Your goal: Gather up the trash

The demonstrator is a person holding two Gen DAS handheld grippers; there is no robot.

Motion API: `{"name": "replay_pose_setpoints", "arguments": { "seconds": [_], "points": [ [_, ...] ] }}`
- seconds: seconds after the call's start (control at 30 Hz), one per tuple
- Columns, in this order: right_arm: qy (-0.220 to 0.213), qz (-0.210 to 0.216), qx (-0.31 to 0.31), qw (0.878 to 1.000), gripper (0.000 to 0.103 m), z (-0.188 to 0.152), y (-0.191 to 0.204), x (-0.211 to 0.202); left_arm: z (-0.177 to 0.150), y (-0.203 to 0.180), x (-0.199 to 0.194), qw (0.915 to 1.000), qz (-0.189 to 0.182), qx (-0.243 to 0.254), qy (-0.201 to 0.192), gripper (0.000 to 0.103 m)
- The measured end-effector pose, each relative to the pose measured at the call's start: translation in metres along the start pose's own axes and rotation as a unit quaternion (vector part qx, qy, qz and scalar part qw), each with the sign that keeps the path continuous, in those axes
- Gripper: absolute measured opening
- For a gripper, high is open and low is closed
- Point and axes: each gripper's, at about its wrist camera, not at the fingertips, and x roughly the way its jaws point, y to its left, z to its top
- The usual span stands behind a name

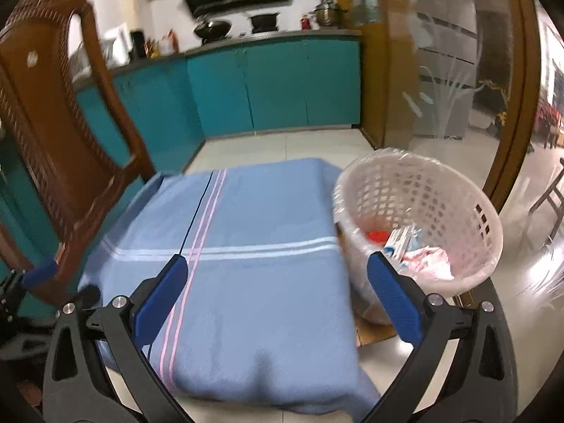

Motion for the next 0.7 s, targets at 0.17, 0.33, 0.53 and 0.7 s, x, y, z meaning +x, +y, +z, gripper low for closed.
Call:
{"name": "replay_pose_setpoints", "arguments": {
  "seconds": [0.17, 0.33, 0.53, 0.7],
  "points": [
    [0.02, -0.01, -0.005, 1.0, 0.099, -0.018, 0.017, 0.004, -0.009, 0.003, 0.006, 0.9999, -0.001, 0.01, 0.012, 0.1],
    [0.011, -0.02, -0.017, 1.0, 0.099, -0.029, 0.024, -0.001, -0.014, 0.002, 0.008, 0.9988, -0.035, -0.007, 0.033, 0.1],
    [0.005, -0.022, -0.021, 1.0, 0.1, -0.03, 0.026, 0.001, -0.019, -0.003, 0.003, 0.9996, -0.019, 0.009, 0.021, 0.1],
    [0.007, -0.024, -0.027, 0.999, 0.1, -0.03, 0.026, 0.001, -0.02, -0.003, 0.002, 0.9997, -0.005, 0.005, 0.022, 0.1]
  ]
}}
